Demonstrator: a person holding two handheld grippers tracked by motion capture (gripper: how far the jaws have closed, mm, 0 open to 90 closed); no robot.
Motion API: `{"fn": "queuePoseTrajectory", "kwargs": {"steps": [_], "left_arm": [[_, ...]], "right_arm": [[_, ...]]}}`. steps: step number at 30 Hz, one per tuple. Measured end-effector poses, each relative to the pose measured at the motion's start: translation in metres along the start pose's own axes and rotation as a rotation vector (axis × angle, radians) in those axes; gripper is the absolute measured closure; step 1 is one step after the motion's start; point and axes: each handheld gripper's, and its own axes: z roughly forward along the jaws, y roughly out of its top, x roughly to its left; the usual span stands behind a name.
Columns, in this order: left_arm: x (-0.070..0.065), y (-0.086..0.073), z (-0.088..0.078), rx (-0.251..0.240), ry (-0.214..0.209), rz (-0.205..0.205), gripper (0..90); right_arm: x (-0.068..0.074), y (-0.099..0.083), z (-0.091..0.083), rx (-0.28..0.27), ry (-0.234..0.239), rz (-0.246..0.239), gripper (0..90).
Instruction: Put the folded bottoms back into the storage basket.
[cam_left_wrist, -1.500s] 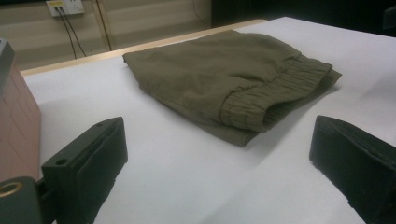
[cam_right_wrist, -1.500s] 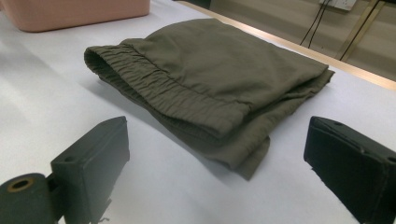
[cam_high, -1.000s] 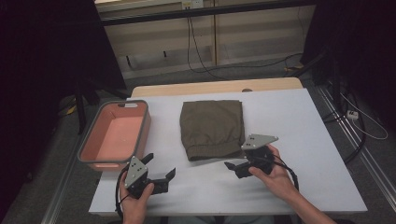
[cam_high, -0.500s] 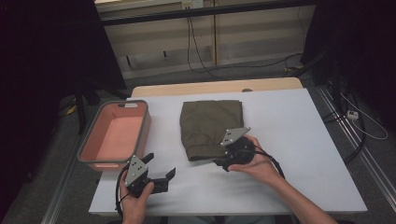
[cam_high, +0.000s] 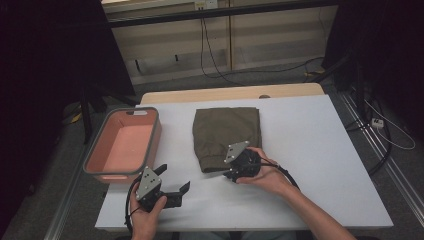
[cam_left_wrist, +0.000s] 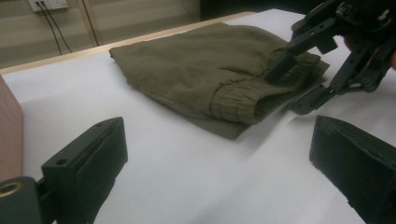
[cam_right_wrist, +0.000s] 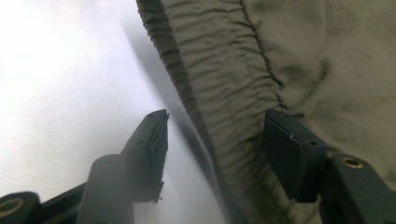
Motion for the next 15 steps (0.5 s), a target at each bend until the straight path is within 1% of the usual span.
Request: {"fn": "queuePoseTrajectory", "kwargs": {"steps": [2,3,5,7,8,10,13,15], "left_arm": [[-0.001,0.0,0.0,-0.001,0.0,0.009,4.2],[-0.001,0.001,0.0,-0.001,-0.001,0.011,4.3],[-0.001,0.001,0.0,0.004,-0.003,0.014,4.3],[-0.002,0.001,0.001,0.006,-0.002,0.016,4.3],[-0.002,0.001,0.001,0.006,-0.001,0.018,4.3],[-0.003,0.001,0.001,0.002,0.006,0.021,4.3],[-0.003,0.001,0.002,0.006,0.006,0.017,4.3],[-0.002,0.0,0.003,0.009,0.002,0.011,4.3]], "right_arm": [[0.002,0.002,0.003,0.019,-0.013,-0.006,39.5],[0.0,0.004,0.004,0.038,-0.005,0.003,39.3],[-0.002,0.004,0.005,0.037,0.001,-0.001,39.5],[-0.005,0.004,0.006,0.035,0.019,0.012,42.4],[-0.007,0.005,0.007,0.039,0.001,-0.007,49.2],[-0.007,0.006,0.008,0.04,0.003,-0.009,49.2],[-0.009,0.005,0.009,0.033,0.01,-0.047,49.5],[-0.009,0.004,0.009,0.03,0.016,-0.059,51.0]]}}
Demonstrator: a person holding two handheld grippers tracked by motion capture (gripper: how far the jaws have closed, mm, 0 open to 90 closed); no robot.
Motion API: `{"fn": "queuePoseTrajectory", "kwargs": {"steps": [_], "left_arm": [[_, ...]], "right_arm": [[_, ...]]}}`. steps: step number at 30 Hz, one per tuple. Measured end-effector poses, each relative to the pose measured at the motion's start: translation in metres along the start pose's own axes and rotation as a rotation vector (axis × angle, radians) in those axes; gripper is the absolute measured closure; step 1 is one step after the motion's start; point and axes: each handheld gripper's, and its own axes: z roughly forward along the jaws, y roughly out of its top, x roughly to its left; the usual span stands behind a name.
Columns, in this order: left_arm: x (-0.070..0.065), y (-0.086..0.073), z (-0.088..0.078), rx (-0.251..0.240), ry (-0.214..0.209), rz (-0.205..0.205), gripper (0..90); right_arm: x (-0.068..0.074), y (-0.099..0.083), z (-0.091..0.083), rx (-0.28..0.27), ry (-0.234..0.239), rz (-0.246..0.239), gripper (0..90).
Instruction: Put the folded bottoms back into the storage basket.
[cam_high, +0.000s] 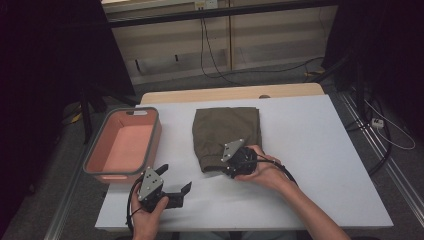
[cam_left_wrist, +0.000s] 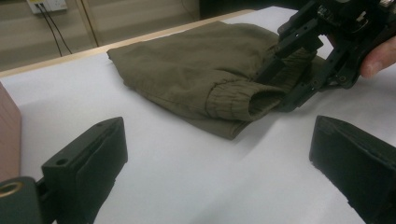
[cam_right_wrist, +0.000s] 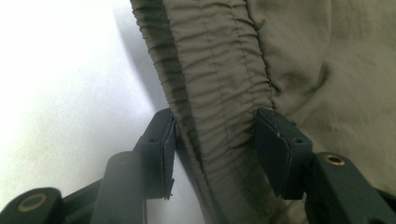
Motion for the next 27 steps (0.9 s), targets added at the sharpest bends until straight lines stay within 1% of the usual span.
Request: {"fn": "queuePoseTrajectory", "kwargs": {"steps": [1,3,4,5,6,9,11,12,16,17,19,22,25,27], "left_arm": [[0.0,0.0,0.0,0.0,-0.001,-0.002,4.3],[-0.001,0.0,0.0,0.001,-0.002,0.001,4.3],[-0.002,0.0,0.0,-0.008,0.001,-0.005,4.3],[-0.001,0.001,-0.001,-0.004,0.002,0.006,4.3],[-0.001,0.001,-0.001,-0.004,0.001,0.006,4.3],[-0.001,0.0,-0.001,-0.003,-0.005,0.002,4.3],[-0.001,0.0,0.0,-0.003,-0.005,-0.005,4.3],[-0.001,0.0,0.0,0.002,-0.005,0.003,4.3],[-0.001,0.0,0.0,0.001,-0.009,0.004,4.3],[-0.001,0.0,0.0,0.003,-0.008,0.007,4.3],[-0.001,0.0,0.0,0.001,-0.009,0.006,4.3],[0.001,0.0,-0.001,-0.004,-0.006,0.0,4.3],[0.004,-0.001,-0.001,0.004,0.002,-0.005,4.3],[0.005,-0.002,-0.001,0.001,0.002,-0.011,4.3]], "right_arm": [[0.0,-0.001,0.0,-0.009,-0.002,-0.017,52.7],[0.002,-0.003,0.001,-0.029,-0.022,-0.039,57.9],[0.002,-0.004,0.001,-0.04,-0.029,-0.043,61.5],[0.001,-0.005,0.001,-0.047,-0.04,-0.056,66.7],[0.001,-0.005,0.001,-0.044,-0.053,-0.073,67.5],[0.002,-0.005,0.002,-0.043,-0.057,-0.068,68.7],[-0.001,-0.006,0.002,-0.05,-0.041,-0.064,69.4],[-0.002,-0.006,0.002,-0.054,-0.033,-0.063,70.2],[-0.004,-0.007,0.002,-0.064,-0.042,-0.067,79.3],[-0.004,-0.006,0.002,-0.065,-0.039,-0.061,81.8],[-0.003,-0.005,0.001,-0.056,-0.052,-0.064,83.5],[-0.007,-0.003,0.0,-0.051,-0.032,-0.016,84.4],[-0.014,-0.004,-0.003,-0.066,0.006,0.031,84.7],[-0.017,-0.004,-0.005,-0.078,0.018,0.051,84.8]]}}
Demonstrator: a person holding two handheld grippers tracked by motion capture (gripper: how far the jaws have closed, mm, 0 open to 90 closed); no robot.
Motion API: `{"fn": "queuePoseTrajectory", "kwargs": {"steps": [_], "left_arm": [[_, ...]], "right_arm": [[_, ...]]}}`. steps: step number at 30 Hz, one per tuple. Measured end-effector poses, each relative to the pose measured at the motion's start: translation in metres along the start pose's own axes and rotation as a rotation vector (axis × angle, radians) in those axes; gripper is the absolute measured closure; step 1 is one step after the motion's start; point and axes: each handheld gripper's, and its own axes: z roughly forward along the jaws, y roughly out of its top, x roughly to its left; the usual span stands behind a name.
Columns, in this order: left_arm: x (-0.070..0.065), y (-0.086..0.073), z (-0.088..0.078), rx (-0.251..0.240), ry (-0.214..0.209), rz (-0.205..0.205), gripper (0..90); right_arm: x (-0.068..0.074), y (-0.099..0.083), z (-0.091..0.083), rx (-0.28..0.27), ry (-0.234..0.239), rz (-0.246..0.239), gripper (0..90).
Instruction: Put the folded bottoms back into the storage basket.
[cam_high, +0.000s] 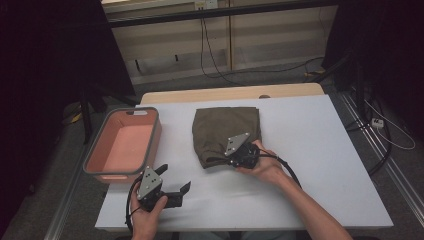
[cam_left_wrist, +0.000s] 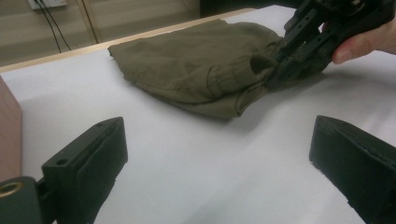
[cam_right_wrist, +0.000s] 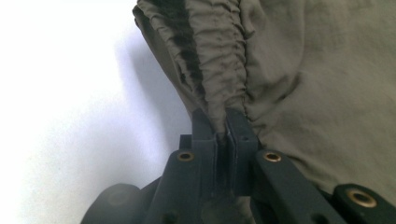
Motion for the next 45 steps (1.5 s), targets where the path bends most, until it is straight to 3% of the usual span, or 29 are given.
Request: {"fn": "queuePoseTrajectory", "kwargs": {"steps": [6,12,16,21,33,34,42,45], "left_arm": [[0.001,0.0,-0.002,-0.005,0.007,-0.003,4.3],[0.001,0.001,-0.001,0.018,0.0,-0.002,4.4],[0.003,0.0,0.001,0.045,-0.005,-0.009,5.6],[0.002,0.002,0.003,0.061,-0.002,-0.01,8.7],[0.006,0.006,0.007,0.076,-0.028,-0.099,6.9],[0.007,0.007,0.007,0.078,-0.029,-0.083,6.8],[0.012,0.021,0.009,0.051,-0.023,-0.107,5.3],[0.014,0.03,0.014,0.054,-0.018,-0.09,5.5]], "right_arm": [[-0.006,0.003,-0.009,-0.035,0.038,0.04,84.9],[-0.003,0.004,-0.017,-0.057,0.05,0.041,84.9],[0.004,0.003,-0.019,-0.045,0.053,0.027,84.8],[0.013,0.006,-0.025,-0.075,0.073,0.027,84.8],[0.033,0.008,-0.031,-0.08,0.097,0.002,84.8],[0.034,0.008,-0.032,-0.083,0.1,0.008,84.8],[0.045,0.003,-0.036,-0.097,0.12,0.002,84.7],[0.049,0.001,-0.037,-0.098,0.124,0.002,84.8]]}}
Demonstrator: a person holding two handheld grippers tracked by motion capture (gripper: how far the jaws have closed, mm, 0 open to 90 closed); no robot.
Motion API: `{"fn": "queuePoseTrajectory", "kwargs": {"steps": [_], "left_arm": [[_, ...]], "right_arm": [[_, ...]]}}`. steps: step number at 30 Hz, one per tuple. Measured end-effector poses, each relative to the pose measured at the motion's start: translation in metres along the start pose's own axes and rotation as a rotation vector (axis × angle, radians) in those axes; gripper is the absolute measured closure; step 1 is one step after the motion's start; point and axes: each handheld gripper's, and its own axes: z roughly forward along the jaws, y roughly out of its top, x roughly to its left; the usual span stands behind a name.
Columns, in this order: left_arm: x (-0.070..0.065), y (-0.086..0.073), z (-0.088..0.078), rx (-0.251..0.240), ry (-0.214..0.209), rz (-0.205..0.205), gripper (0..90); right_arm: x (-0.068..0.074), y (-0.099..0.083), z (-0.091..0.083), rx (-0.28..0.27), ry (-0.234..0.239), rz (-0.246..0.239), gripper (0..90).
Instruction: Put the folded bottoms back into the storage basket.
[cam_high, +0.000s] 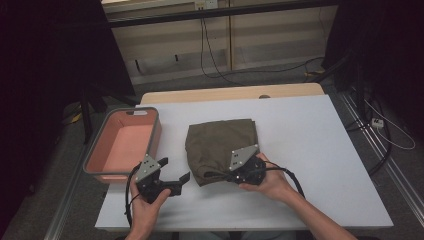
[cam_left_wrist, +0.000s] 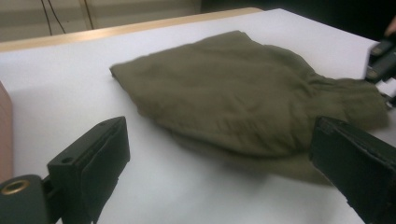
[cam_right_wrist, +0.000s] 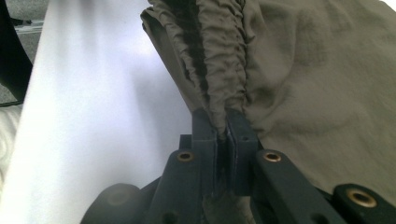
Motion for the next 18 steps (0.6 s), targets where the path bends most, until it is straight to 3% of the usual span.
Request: {"fn": "queuePoseTrajectory", "kwargs": {"steps": [6,8,14,18], "left_arm": [[0.005,0.015,0.011,0.021,-0.019,0.024,5.0],[0.007,0.019,0.018,0.029,-0.036,0.014,5.0],[0.017,0.031,0.039,0.045,-0.027,0.032,6.7],[0.026,0.033,0.052,0.064,-0.04,-0.003,5.7]], "right_arm": [[0.008,0.001,-0.003,-0.011,0.015,-0.01,84.7],[0.012,0.001,-0.002,-0.005,0.019,-0.017,84.8],[0.021,0.004,0.002,-0.006,0.04,-0.042,84.8],[0.024,0.005,0.002,-0.01,0.055,-0.043,84.7]]}}
